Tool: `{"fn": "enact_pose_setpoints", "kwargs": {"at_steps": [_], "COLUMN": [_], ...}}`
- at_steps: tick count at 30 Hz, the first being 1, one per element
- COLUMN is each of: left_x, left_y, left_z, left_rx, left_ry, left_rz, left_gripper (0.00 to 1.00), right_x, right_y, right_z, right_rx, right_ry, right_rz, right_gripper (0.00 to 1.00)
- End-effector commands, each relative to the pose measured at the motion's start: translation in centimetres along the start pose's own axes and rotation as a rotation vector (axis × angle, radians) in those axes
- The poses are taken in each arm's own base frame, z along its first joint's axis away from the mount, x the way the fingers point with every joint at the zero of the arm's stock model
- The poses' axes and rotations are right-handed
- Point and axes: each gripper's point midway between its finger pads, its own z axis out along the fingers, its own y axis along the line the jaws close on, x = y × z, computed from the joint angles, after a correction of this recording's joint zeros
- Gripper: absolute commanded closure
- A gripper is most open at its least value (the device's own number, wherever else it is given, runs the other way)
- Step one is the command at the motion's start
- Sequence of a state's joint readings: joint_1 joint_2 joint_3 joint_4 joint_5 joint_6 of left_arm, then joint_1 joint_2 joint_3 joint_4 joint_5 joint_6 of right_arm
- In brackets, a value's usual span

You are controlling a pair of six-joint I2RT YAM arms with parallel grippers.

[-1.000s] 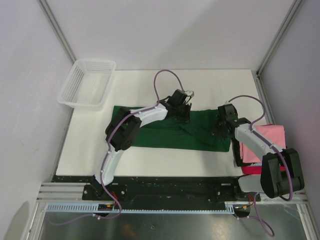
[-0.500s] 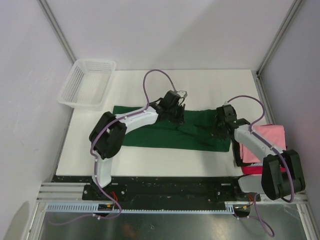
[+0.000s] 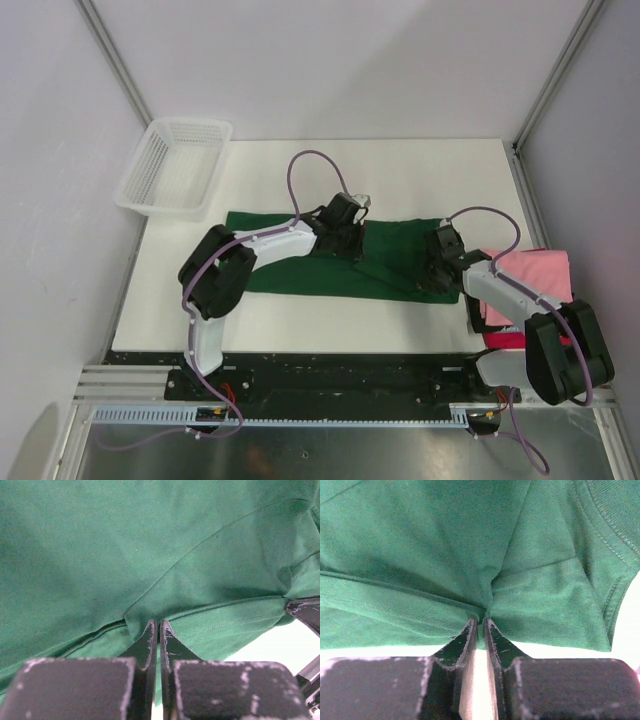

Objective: Fold and stack the t-shirts
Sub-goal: Fold the other side of the tshirt into a rectangle

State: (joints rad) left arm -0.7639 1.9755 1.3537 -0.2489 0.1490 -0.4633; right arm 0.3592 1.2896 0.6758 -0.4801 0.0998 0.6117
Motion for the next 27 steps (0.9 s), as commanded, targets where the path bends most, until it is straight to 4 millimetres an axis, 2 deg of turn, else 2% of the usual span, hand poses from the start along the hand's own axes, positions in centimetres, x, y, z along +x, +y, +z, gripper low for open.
{"fn": "enact_pose_setpoints", "kwargs": {"at_steps": [1,4,10,13,16,21,27], "left_x": [-1.1,-1.5,-3.1,-4.2,-4.5,-1.8,2.9], "left_y": [0.0,-0.1,-0.1,0.0,0.5,2.5,5.2], "left_z": [-0.5,-0.7,-3.0,-5.0,-6.6,-8.0,-9.2], "left_rx": [-0.020,-0.021,-0.043,-0.057,-0.076,-0.142,-0.204], "left_ry": [-0.048,-0.059,-0.109,-0.145,-0.160,-0.111,-0.047], "left_rz": [0.002,0.015,0.048,0.056,0.045,0.004,-0.023], "left_gripper": [1.00,0.94,0.61,0.57,0.59,0.66,0.67], "right_x": [-0.4,-0.3,-1.6,-2.3,-2.2,-0.7,1.9], "right_y": [-0.3,-0.4,-0.4,0.0,0.7,0.8,-0.6], "right_z": [0.1,-0.3,-3.3,-4.5,-4.7,-3.8,-3.4], "right_rx": [0.023,0.018,0.006,-0.013,-0.041,-0.026,-0.016], "right_ry": [-0.027,-0.025,-0.087,-0.114,-0.102,-0.033,-0.004], "right_rz": [0.007,0.007,0.013,0.032,0.056,0.086,0.189], "right_gripper": [0.83,0.74,0.57,0.56,0.59,0.70,0.68]}}
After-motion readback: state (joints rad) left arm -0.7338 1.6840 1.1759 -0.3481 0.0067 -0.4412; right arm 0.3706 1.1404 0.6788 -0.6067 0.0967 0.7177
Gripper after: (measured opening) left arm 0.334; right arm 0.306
